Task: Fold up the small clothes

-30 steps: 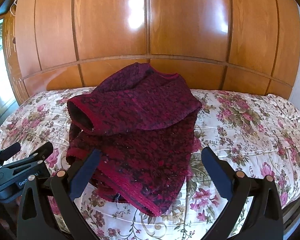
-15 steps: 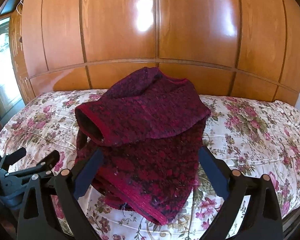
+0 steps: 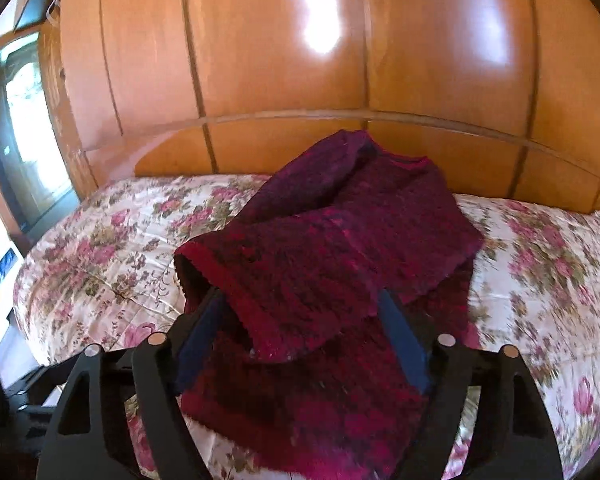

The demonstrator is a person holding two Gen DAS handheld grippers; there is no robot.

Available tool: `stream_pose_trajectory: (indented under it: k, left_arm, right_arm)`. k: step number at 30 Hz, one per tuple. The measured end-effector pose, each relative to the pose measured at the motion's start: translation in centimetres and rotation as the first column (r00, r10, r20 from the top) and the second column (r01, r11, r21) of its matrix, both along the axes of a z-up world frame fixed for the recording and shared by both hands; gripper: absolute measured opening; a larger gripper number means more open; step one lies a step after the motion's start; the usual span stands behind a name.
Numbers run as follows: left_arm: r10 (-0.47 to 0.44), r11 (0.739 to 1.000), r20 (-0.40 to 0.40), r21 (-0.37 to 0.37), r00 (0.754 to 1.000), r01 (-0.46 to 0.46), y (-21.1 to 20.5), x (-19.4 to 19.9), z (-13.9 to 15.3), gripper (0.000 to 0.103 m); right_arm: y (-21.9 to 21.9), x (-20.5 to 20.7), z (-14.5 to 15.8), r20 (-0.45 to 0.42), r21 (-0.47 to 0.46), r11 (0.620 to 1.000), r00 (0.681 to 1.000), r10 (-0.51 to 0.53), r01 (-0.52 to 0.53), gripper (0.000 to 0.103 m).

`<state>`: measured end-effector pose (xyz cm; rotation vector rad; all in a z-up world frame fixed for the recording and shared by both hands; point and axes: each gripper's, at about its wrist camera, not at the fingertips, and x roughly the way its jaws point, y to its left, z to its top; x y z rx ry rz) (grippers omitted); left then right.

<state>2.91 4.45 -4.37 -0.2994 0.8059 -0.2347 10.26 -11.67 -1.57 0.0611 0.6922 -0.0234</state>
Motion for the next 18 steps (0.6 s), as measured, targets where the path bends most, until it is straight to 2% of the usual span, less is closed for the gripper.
stream_pose_trajectory:
  k: [1,2,4,5,7,11,15,18]
  left_arm:
    - [-0.004,1.0,-0.001,0.005,1.0,0.004,-0.1,0.2,0.0,0.1]
    - [-0.014,1.0,-0.006,0.004,1.0,0.014,-0.3,0.4,0.0,0.1]
    - [-0.051,0.999,-0.028,-0.007,0.998,0.051,-0.7,0.9,0.1,0.1]
    - [-0.067,0.998,-0.032,-0.01,0.997,0.067,-1.0,1.2,0.2,0.1]
    - [-0.099,0.995,-0.024,-0.007,0.995,0.099,-1.5,1.7,0.5,0.1]
    - [-0.133,0.991,-0.033,-0.032,0.991,0.132,-2.4,3.4,0.7,0.1]
    - [-0.14,0.989,-0.052,-0.045,0.989,0.137,-3.0,5.5,0.8,0.099]
    - [-0.148,0.987,-0.071,-0.069,0.987,0.143,-3.3,7.2,1.1,0.099]
  right_arm:
    - [0.0,0.4,-0.3,-0.013,-0.003,1.0,1.0,0.012,-0.012,0.045]
    - [0.0,1.0,-0.5,-0.034,-0.004,1.0,0.999,0.03,-0.03,0.021]
    - [-0.9,0.8,0.0,-0.018,0.003,0.999,0.999,0.032,-0.032,0.011]
    - [-1.4,0.4,0.4,-0.002,-0.023,1.0,1.0,0.02,-0.02,0.005]
    - [-3.1,-0.4,1.2,0.024,-0.058,0.998,1.0,-0.008,0.009,0.005]
    - [-9.6,-2.2,2.7,0.057,-0.085,0.985,0.988,-0.144,0.149,0.004]
    - [-17.0,-3.2,3.1,0.035,-0.048,0.947,0.948,-0.315,0.317,0.004]
    - [-20.4,-3.5,3.2,0.057,-0.095,0.91,0.915,-0.399,0.403,0.004]
